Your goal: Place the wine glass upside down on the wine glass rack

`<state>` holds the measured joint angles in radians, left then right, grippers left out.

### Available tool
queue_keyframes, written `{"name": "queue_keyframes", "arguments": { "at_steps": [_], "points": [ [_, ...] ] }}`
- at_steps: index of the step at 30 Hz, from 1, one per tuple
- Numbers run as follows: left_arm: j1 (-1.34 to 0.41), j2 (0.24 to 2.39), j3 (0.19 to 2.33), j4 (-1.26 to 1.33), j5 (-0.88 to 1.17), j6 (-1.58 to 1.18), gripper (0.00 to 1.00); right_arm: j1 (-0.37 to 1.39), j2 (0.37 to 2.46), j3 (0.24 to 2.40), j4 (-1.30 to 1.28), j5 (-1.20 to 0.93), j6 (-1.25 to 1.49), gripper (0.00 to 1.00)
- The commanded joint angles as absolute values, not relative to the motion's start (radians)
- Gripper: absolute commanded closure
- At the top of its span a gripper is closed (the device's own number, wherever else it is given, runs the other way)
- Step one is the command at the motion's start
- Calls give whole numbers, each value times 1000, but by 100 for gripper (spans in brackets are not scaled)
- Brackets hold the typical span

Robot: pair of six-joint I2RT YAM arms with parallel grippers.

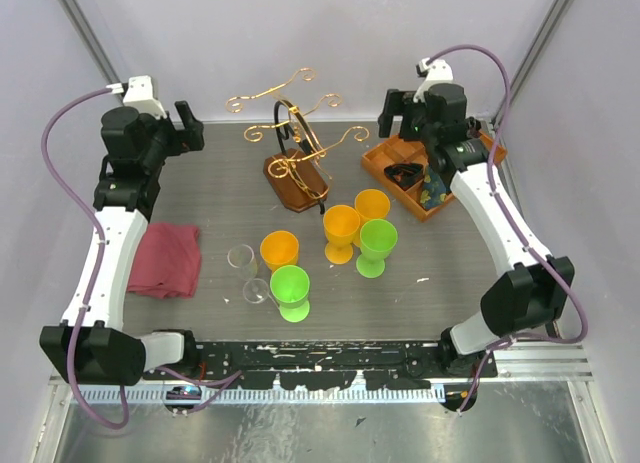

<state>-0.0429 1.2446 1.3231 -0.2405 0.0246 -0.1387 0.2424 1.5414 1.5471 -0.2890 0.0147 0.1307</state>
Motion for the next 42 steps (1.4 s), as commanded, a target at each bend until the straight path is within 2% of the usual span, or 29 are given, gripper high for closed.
{"name": "queue_keyframes", "arguments": {
  "at_steps": [1,8,18,28,34,37,42],
  "points": [
    [-43,1215,1279,-193,63,-131,2,238,1416,1458,-380,89,134,2],
    [-44,1194,1211,-70,150,-210,2,249,1339,1328,-517,16,156,15],
    [-42,1213,1208,-81,142,-238,2,289,1248,1214,-553,-78,176,20],
    [-43,1251,1249,-119,140,-242,2,313,1315,1151,-537,-64,160,28],
    [-43,1262,1265,-132,144,-228,2,314,1379,1156,-516,-67,153,36],
    [-43,1262,1274,-143,146,-221,2,314,1410,1167,-511,-76,150,45],
    [-43,1262,1284,-151,147,-220,2,315,1433,1185,-512,-80,142,74]
  ]
}}
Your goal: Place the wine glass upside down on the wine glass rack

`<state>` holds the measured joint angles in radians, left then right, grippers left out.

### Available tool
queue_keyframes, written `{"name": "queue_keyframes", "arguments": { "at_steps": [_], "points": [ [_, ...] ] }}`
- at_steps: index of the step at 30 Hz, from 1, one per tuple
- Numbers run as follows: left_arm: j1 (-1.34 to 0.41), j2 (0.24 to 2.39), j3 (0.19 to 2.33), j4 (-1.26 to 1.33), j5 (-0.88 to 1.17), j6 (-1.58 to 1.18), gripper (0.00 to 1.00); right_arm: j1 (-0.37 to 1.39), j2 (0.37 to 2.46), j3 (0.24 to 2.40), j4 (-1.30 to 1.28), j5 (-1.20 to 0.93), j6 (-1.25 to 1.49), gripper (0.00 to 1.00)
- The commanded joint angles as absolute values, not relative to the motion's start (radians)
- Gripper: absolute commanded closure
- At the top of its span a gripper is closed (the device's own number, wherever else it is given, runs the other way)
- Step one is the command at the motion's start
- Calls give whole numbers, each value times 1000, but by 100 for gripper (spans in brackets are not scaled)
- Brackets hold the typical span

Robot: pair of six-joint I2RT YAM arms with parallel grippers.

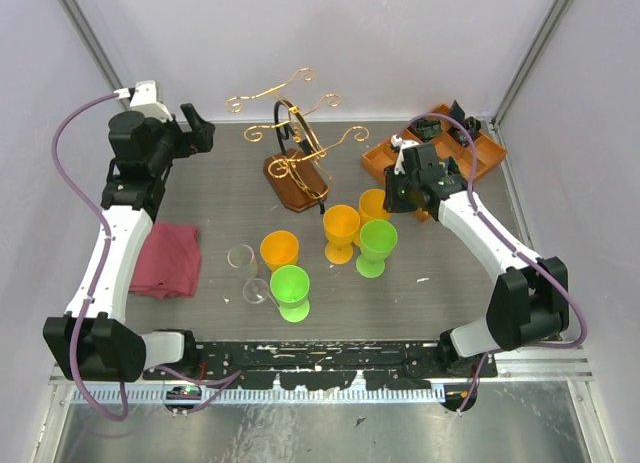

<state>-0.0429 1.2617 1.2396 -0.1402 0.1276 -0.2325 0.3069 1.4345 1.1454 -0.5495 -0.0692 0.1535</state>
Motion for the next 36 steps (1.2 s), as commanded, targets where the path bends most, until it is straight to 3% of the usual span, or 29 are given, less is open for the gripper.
{"name": "queue_keyframes", "arguments": {
  "at_steps": [1,4,22,28,36],
  "points": [
    [-43,1262,1288,-156,147,-222,2,315,1433,1189,-514,-75,141,81],
    [-43,1262,1304,-171,137,-225,2,315,1426,1205,-534,-40,127,99],
    [-60,1397,1623,-385,209,-472,2,313,1286,1552,-722,433,-49,99],
    [-61,1396,1641,-339,271,-617,2,313,1188,1545,-444,382,-172,99],
    [-97,1358,1532,-117,359,-923,1,322,1098,1337,103,46,-181,99]
  ]
}}
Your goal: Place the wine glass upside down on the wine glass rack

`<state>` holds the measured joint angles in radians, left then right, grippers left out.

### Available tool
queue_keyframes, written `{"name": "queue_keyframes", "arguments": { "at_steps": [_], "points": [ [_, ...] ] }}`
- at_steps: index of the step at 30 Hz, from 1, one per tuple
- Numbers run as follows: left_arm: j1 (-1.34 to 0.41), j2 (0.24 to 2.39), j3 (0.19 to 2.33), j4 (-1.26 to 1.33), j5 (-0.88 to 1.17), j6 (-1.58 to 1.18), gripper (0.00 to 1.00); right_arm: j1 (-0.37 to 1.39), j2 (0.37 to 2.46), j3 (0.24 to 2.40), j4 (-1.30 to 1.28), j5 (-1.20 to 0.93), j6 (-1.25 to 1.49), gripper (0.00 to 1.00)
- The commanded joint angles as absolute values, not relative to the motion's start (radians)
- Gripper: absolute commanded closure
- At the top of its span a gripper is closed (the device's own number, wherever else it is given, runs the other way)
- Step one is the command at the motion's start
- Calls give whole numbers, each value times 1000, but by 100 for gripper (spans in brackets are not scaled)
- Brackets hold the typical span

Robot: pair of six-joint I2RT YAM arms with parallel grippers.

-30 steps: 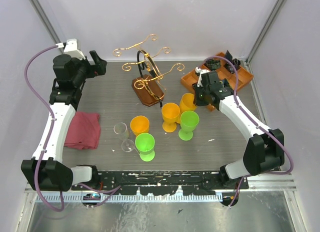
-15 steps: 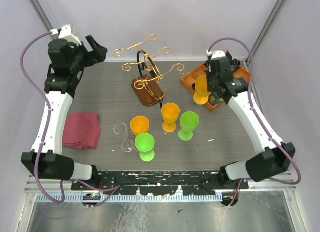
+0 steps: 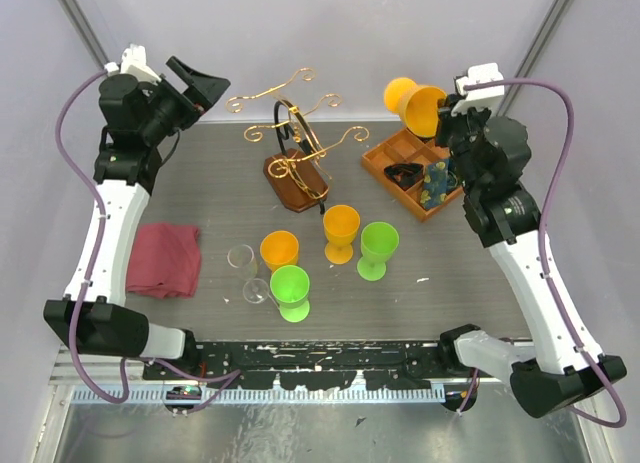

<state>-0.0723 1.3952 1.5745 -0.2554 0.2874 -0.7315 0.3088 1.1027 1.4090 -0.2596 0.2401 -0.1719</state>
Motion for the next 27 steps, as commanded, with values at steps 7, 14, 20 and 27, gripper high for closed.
{"name": "queue_keyframes", "arguments": {
  "at_steps": [7,14,20,27],
  "points": [
    [-136,1278,1423,-17,283,-1214,1,417,1148,1198,523,12,-215,99],
    [-151,1173,1318,23,154,-1426,1,520,1273,1257,612,-20,-184,99],
    [-160,1134,1247,38,112,-1558,1,637,1366,1289,702,22,-195,99],
    [-176,1112,1216,17,106,-1607,5,747,1482,1333,836,80,-290,99]
  ]
}}
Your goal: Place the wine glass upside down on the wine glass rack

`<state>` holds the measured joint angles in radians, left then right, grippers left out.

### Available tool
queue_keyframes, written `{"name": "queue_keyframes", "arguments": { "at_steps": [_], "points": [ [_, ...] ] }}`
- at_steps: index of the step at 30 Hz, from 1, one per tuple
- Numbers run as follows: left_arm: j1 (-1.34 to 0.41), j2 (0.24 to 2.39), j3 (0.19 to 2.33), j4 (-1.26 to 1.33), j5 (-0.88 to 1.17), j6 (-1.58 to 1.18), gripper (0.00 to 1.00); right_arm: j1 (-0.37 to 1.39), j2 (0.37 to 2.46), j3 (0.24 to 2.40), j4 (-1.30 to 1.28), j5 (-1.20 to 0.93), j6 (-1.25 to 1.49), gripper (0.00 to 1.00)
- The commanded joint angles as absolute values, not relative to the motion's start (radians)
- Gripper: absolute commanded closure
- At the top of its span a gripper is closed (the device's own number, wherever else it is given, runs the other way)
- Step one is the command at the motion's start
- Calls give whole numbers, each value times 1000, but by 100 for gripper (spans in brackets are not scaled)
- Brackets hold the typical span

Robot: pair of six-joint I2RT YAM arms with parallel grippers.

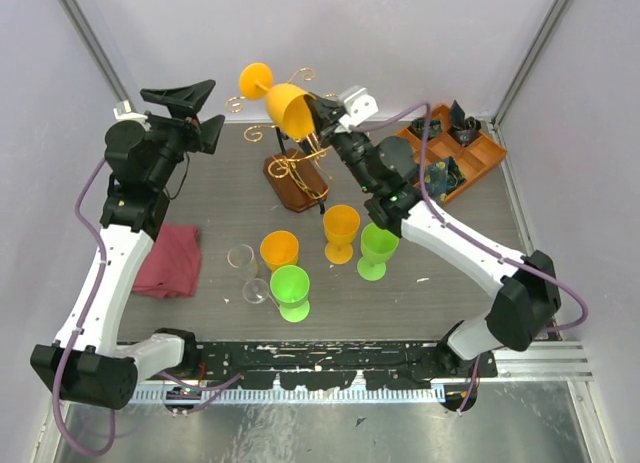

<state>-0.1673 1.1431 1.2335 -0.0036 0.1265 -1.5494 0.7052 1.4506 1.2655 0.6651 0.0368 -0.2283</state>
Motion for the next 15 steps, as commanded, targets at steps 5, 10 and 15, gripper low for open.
{"name": "queue_keyframes", "arguments": {
  "at_steps": [5,10,15],
  "points": [
    [-182,1102,1199,13,98,-1617,8,787,1556,1363,898,81,-320,99],
    [-181,1098,1184,12,94,-1617,12,815,1601,1387,928,70,-328,99],
    [-182,1105,1190,-6,94,-1597,20,846,1621,1391,952,61,-329,99]
  ]
}}
